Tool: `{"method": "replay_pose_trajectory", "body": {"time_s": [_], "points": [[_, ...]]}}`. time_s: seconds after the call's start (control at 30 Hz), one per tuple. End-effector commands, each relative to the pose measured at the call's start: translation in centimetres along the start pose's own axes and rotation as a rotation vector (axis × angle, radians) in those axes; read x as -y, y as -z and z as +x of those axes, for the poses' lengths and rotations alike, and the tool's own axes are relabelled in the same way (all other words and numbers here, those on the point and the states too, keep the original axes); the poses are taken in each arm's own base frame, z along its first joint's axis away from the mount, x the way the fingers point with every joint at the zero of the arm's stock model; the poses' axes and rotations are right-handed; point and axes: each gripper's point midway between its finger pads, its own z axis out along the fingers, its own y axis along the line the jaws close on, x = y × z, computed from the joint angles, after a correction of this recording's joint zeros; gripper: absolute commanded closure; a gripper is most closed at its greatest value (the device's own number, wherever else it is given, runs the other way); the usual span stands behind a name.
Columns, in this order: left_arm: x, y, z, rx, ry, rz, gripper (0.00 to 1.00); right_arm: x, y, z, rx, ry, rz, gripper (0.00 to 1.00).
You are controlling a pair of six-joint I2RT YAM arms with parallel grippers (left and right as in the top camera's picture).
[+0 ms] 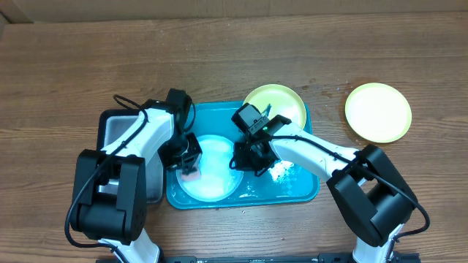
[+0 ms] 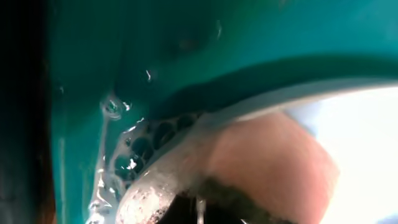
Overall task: Clean dirty plates on tray and stack at the side
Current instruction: 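Scrub the held white plate with the sponge in the left gripper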
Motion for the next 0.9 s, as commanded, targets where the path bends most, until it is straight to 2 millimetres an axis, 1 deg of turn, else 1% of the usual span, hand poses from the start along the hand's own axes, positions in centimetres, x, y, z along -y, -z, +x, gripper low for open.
{"method": "replay_pose_trajectory", "body": {"time_s": [0.0, 0.1, 0.17, 0.3, 0.47, 0.6, 0.7, 0.77, 0.87], "points": [[1.3, -2.2, 4.2, -0.214, -0.220, 0.121, 0.96, 0.9, -0.1, -0.2, 0.005, -0.003, 0.034, 0.96], [4.3, -1.3, 6.1, -0.284, -0.312, 0.307, 0.96, 0.9, -0.1, -0.1, 0.004, -0.003, 0.036, 0.96], [5.8, -0.9, 6.6, -0.300, -0.338, 0.388, 0.96, 0.9, -0.1, -0.1, 0.003, -0.003, 0.036, 0.96], [7.5, -0.5, 6.6, -0.286, -0.364, 0.467, 0.96, 0.9, -0.1, -0.1, 0.001, -0.004, 0.038, 0.96], [8.7, -0.5, 5.8, -0.253, -0.339, 0.495, 0.96, 1.0, -0.1, 0.0, -0.001, -0.005, 0.039, 0.96], [10.7, 0.5, 5.3, -0.228, -0.361, 0.610, 0.96, 1.0, -0.1, 0.1, -0.004, -0.006, 0.042, 0.96], [11.2, 0.7, 4.2, -0.196, -0.337, 0.637, 0.96, 1.1, -0.1, 0.2, -0.010, -0.008, 0.046, 0.96], [11.1, 0.8, 3.2, -0.169, -0.314, 0.638, 0.96, 1.2, -0.1, 0.3, -0.015, -0.010, 0.050, 0.96], [9.9, 0.8, 1.7, -0.132, -0.248, 0.566, 0.96, 1.3, -0.1, 0.4, -0.019, -0.011, 0.053, 0.96]]}}
